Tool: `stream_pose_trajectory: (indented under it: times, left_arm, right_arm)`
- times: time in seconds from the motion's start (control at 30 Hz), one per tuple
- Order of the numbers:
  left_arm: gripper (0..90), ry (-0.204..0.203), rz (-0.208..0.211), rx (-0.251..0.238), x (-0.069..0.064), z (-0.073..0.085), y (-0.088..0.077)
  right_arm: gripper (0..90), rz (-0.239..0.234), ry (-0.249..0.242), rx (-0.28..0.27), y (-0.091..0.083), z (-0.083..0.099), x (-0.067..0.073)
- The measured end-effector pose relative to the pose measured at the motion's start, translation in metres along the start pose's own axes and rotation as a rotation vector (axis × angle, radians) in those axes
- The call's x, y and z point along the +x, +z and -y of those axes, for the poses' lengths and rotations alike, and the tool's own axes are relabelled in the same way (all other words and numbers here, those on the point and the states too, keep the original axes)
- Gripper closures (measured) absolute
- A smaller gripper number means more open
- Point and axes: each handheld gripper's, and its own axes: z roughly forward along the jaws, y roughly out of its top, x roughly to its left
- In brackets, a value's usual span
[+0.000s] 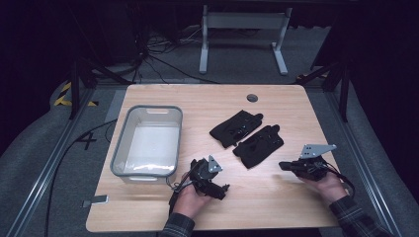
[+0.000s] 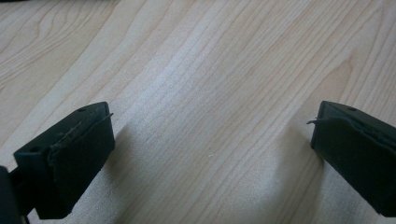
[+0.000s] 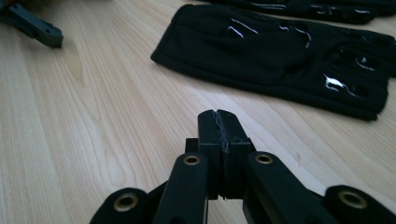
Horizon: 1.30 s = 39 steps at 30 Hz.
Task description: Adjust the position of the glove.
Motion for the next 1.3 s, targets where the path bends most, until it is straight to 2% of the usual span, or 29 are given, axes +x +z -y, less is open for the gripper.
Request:
stream_pose_trajectory:
  times: [0.2,0.37,0.6,0.83,1.07,1.3]
  left_arm:
    - [0.0,0.001,0.0,-0.001,0.0,0.0,0.0]
    - [0.0,-0.002,0.0,0.0,0.0,0.0,0.0]
    - [0.0,-0.003,0.001,-0.001,0.0,0.0,0.0]
    - [0.0,-0.003,0.001,-0.001,0.0,0.0,0.0]
    - [0.0,-0.003,0.0,-0.002,0.0,0.0,0.0]
    - [0.1,-0.004,0.0,-0.002,-0.001,0.0,0.0]
  right_arm:
    - [89.8,-0.022,-0.028,0.0,0.016,-0.014,0.0]
    - [89.8,-0.052,-0.025,-0.014,0.029,-0.025,-0.003]
    - [89.7,-0.066,-0.051,-0.012,0.05,-0.039,-0.002]
    - [89.7,-0.072,-0.06,0.015,0.067,-0.041,-0.004]
    - [89.7,-0.071,-0.056,0.037,0.073,-0.038,-0.006]
    - [89.8,-0.07,-0.067,0.058,0.071,-0.036,-0.007]
